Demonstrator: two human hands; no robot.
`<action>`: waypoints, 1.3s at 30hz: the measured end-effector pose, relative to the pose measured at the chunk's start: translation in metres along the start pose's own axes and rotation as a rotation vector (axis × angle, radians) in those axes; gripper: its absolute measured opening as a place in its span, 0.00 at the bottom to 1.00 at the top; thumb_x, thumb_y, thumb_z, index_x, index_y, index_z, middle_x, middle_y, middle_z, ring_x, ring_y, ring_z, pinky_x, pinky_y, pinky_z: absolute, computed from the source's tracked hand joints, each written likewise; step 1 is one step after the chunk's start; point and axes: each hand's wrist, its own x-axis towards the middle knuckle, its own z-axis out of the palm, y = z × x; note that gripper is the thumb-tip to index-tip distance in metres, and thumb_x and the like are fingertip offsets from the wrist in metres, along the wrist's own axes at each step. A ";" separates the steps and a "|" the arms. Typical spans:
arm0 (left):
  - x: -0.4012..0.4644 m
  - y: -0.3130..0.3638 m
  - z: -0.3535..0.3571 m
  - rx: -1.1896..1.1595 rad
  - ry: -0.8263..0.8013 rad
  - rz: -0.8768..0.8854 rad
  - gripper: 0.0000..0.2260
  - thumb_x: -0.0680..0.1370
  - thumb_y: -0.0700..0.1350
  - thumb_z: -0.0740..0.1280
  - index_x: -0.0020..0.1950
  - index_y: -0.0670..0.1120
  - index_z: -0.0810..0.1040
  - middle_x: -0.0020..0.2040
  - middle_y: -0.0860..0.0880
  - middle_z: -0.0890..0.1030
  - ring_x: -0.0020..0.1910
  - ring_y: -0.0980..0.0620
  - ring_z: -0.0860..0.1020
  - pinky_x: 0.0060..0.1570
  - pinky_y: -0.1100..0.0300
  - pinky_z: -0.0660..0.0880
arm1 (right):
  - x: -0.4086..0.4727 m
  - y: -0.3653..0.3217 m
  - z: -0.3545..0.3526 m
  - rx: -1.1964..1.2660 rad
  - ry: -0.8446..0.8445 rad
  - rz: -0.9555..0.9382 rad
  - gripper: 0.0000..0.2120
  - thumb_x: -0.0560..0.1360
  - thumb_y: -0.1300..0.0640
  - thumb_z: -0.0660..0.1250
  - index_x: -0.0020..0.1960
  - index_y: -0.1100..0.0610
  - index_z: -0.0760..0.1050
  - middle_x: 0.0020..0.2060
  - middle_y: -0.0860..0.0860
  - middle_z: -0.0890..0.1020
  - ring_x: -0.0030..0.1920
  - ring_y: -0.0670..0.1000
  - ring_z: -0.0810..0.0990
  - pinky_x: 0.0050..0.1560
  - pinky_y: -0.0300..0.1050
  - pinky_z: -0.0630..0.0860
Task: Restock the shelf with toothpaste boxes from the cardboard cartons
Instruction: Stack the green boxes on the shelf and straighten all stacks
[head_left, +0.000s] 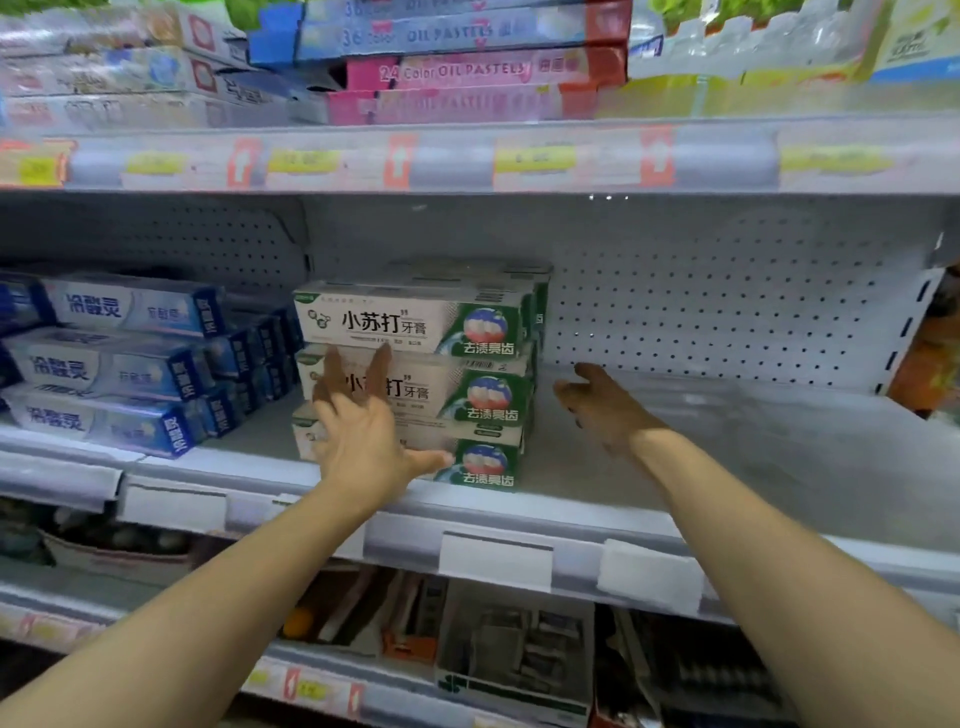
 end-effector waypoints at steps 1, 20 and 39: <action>0.001 0.002 0.004 -0.048 0.023 0.008 0.53 0.63 0.62 0.75 0.76 0.56 0.42 0.74 0.42 0.36 0.74 0.38 0.43 0.70 0.42 0.56 | 0.008 0.003 -0.002 0.032 -0.044 0.005 0.30 0.80 0.52 0.59 0.77 0.54 0.49 0.72 0.56 0.65 0.69 0.57 0.68 0.66 0.50 0.64; 0.016 -0.008 0.024 -0.235 0.168 0.066 0.57 0.54 0.52 0.82 0.73 0.59 0.48 0.75 0.50 0.39 0.75 0.52 0.39 0.74 0.57 0.45 | 0.078 0.017 0.006 0.089 -0.341 -0.154 0.09 0.79 0.61 0.58 0.55 0.50 0.72 0.59 0.54 0.77 0.58 0.52 0.75 0.64 0.52 0.71; 0.025 0.012 0.022 -0.272 0.385 -0.086 0.44 0.64 0.71 0.66 0.74 0.51 0.58 0.76 0.49 0.52 0.74 0.44 0.48 0.71 0.45 0.52 | 0.145 0.027 -0.002 -0.016 -0.284 -0.199 0.33 0.78 0.63 0.61 0.77 0.54 0.48 0.73 0.55 0.62 0.69 0.54 0.66 0.71 0.52 0.64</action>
